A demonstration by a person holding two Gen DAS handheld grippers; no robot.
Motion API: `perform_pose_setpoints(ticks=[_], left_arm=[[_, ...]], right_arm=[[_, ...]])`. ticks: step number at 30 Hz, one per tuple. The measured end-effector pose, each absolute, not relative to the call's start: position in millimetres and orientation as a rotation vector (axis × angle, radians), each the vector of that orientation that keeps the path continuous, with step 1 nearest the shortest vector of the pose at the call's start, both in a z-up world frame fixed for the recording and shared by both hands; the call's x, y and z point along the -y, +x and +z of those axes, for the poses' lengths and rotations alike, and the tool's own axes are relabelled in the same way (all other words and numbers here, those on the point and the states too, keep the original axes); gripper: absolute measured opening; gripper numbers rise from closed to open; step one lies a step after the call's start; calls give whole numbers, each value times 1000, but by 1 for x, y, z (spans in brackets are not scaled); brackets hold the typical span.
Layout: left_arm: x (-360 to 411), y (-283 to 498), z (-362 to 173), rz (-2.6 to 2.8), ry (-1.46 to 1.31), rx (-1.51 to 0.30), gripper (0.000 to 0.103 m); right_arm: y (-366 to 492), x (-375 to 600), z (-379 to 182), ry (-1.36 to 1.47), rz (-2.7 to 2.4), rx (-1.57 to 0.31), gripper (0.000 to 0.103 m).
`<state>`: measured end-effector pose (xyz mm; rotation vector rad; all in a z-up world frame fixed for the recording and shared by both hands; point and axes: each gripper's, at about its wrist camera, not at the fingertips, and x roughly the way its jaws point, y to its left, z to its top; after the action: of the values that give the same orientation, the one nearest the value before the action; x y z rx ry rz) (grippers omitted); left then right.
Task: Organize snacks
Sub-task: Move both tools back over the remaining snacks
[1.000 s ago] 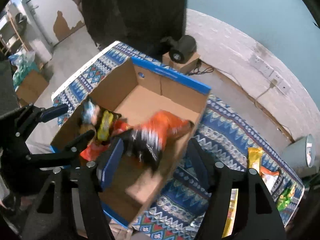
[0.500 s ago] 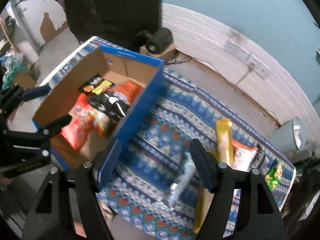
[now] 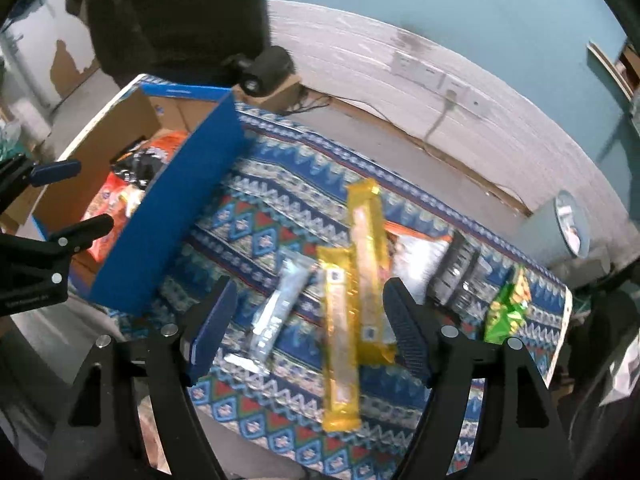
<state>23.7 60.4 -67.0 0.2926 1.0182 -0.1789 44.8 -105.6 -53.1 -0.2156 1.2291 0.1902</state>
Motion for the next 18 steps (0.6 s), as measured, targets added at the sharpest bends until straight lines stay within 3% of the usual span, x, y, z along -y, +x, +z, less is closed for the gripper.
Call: perform_pose_setpoints(ticks=[18], left_arm=[[37, 42, -86, -284, 411, -1074, 76]], right_arm=[[16, 236, -69, -125, 12, -1277, 76]])
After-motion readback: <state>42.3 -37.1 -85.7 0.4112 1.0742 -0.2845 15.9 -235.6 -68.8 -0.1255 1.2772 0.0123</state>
